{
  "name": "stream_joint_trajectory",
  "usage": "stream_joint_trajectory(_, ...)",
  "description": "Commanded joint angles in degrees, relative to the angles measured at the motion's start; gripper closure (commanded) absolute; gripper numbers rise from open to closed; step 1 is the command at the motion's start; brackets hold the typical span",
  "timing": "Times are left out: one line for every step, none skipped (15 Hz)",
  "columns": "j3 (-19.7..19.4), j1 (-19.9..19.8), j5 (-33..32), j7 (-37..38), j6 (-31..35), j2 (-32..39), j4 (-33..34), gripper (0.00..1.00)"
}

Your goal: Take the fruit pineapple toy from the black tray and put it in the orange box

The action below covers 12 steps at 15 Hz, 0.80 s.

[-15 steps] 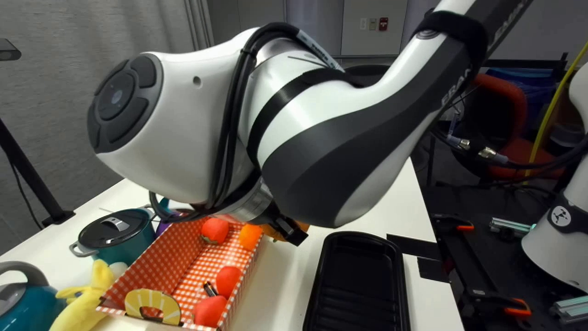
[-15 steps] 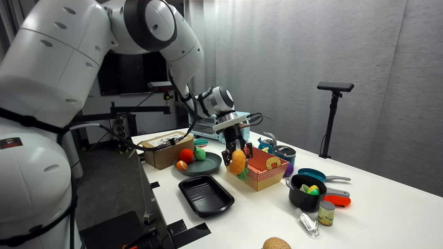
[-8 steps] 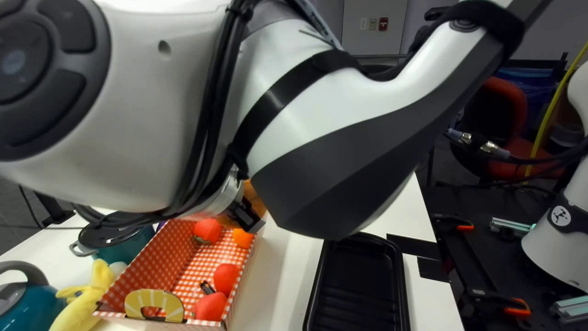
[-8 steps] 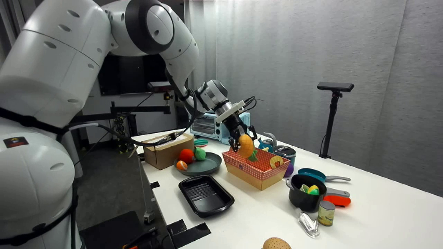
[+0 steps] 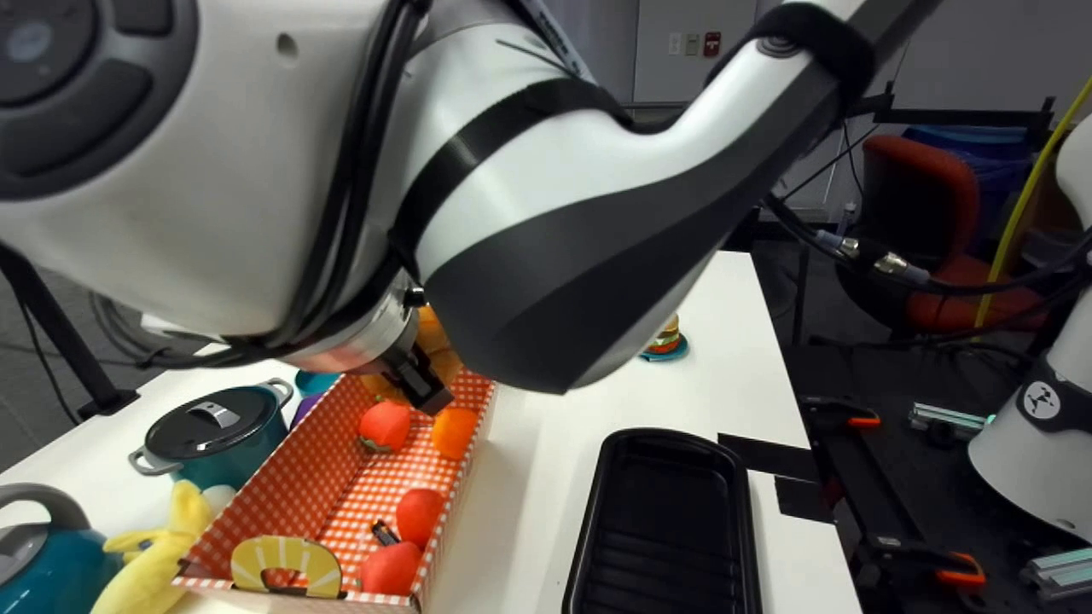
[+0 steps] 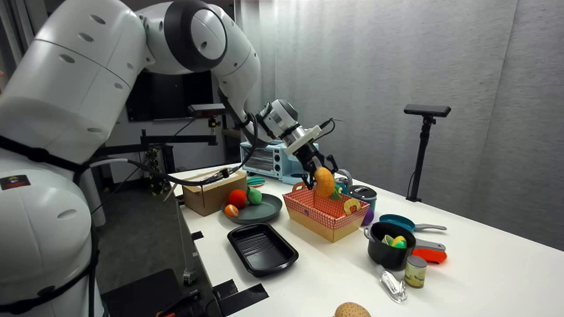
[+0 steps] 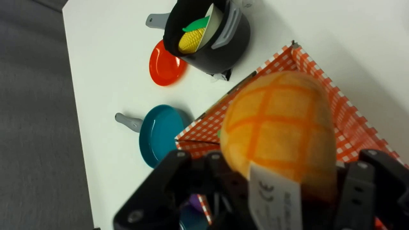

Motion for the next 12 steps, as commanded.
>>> stream_joint_trajectory(0.0,-4.4,1.8,-1.4,3.7,-1.0,-2.0,0.6)
stream_joint_trajectory(-0.1,-5.5,2.5,-1.9,4.3,-1.1,-2.5,0.53)
stream_joint_trajectory(-0.3,-6.9,3.3,-3.0,4.9,-1.4,-3.4,0.46)
stream_joint_trajectory(-0.4,-8.0,4.2,-3.8,5.2,-1.5,-3.9,0.38)
stream_joint_trajectory(-0.7,-9.2,5.1,-4.9,5.4,-1.7,-4.5,0.31)
stream_joint_trajectory(-0.9,-10.0,5.9,-5.8,5.4,-1.7,-4.7,0.22)
stream_joint_trajectory(-1.1,-10.9,6.7,-6.5,5.5,-1.9,-5.0,0.15)
stream_joint_trajectory(-1.3,-11.6,7.4,-7.2,5.3,-1.9,-4.9,0.06)
stream_joint_trajectory(-1.5,-12.1,7.9,-7.8,5.2,-1.9,-4.8,0.01)
stream_joint_trajectory(-1.7,-12.5,8.4,-8.3,5.0,-2.0,-4.7,0.0)
stream_joint_trajectory(-2.0,-12.8,8.9,-8.6,4.9,-2.0,-4.6,0.0)
stream_joint_trajectory(-2.2,-13.0,9.3,-8.6,4.8,-2.2,-4.8,0.0)
